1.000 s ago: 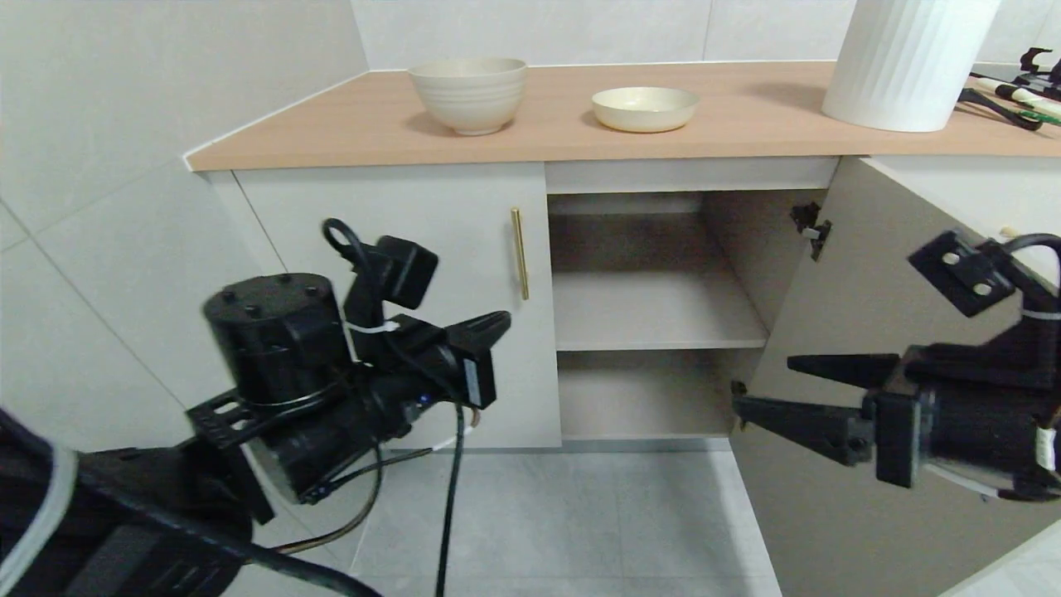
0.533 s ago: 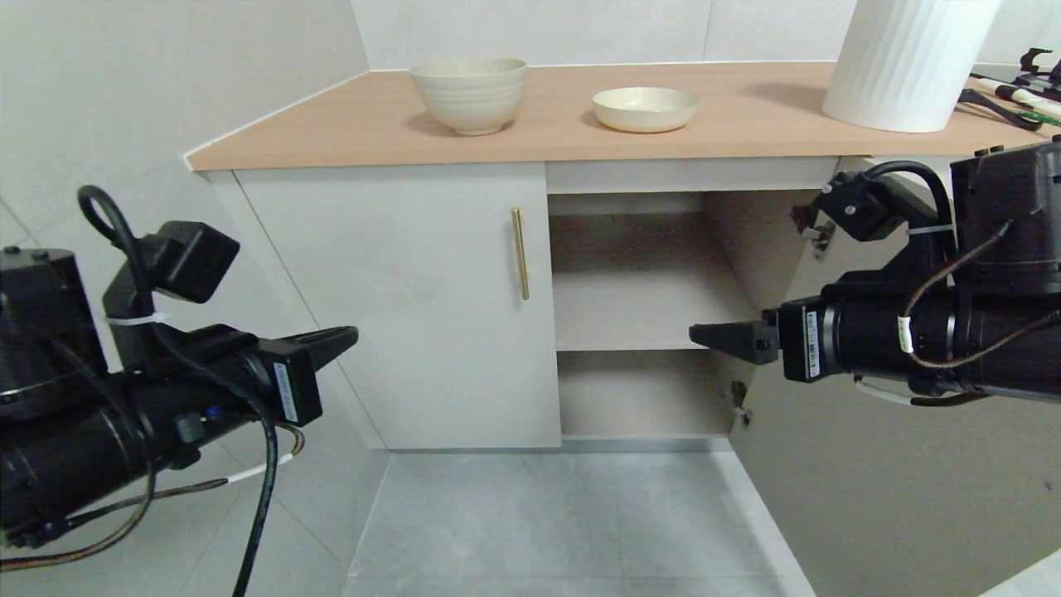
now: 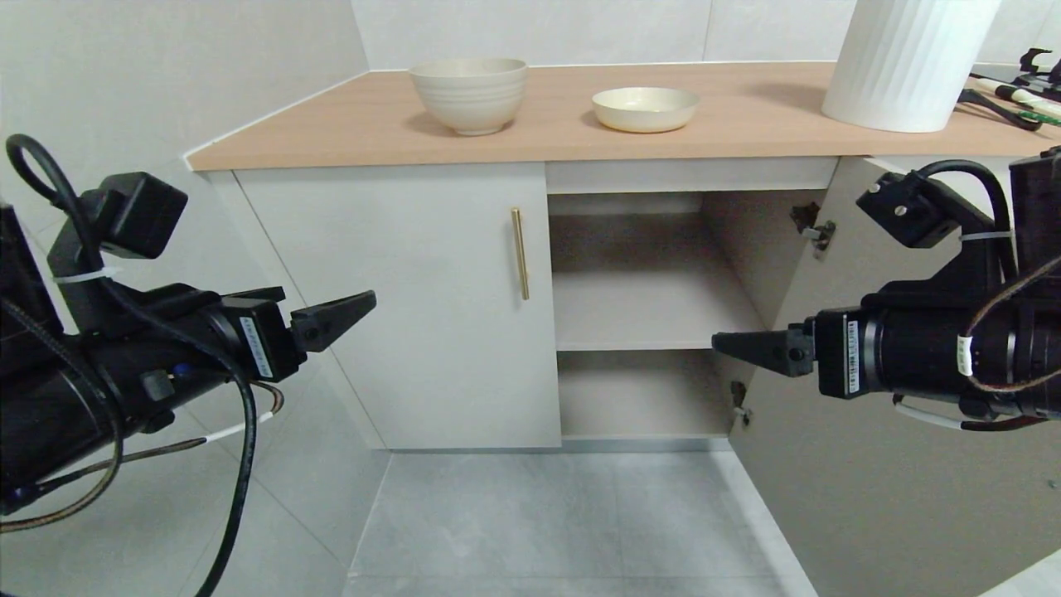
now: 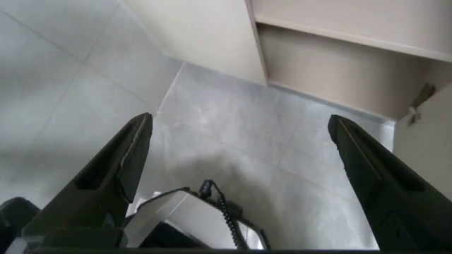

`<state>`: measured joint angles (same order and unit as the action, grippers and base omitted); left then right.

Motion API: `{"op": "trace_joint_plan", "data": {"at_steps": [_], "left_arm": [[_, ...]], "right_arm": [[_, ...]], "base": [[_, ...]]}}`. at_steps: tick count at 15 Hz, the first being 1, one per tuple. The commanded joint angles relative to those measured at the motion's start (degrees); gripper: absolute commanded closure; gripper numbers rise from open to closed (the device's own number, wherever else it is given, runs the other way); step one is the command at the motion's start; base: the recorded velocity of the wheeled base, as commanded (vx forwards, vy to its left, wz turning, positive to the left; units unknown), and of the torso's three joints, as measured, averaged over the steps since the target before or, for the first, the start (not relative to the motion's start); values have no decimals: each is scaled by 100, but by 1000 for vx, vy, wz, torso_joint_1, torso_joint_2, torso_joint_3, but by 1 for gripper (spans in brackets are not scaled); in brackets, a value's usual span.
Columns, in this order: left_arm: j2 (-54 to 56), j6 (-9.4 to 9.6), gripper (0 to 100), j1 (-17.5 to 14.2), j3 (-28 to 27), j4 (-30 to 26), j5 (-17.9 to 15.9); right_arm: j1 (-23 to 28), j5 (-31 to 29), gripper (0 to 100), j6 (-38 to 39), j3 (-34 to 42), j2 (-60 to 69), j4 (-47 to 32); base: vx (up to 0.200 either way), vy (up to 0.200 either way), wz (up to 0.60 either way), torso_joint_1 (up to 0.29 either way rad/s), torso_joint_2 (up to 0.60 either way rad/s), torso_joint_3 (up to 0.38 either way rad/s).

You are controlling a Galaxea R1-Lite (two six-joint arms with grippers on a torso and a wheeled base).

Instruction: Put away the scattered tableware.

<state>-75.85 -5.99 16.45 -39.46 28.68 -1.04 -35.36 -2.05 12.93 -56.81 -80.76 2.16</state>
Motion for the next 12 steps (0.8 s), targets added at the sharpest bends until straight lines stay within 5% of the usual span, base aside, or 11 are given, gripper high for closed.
{"op": "trace_joint_plan", "data": {"at_steps": [1,6,8,12], "left_arm": [[-70,10,0,-1,-9,6,209],[79,18,0,61,-27,-232,235],[255,10,0,78,-220,-917,209],[290,-8,0,78,-264,-1032,209]], "right_arm": [[-23,-226,0,-1,-14,43,4],[-129,-349,0,-1,-6,113,4],[-243,-446,0,-1,12,113,4],[-252,-454,0,-10,3,105,-49]], "base": [[0,0,0,0,0,0],[0,0,0,0,0,0],[200,0,0,2,5,0],[200,0,0,2,0,2]]}}
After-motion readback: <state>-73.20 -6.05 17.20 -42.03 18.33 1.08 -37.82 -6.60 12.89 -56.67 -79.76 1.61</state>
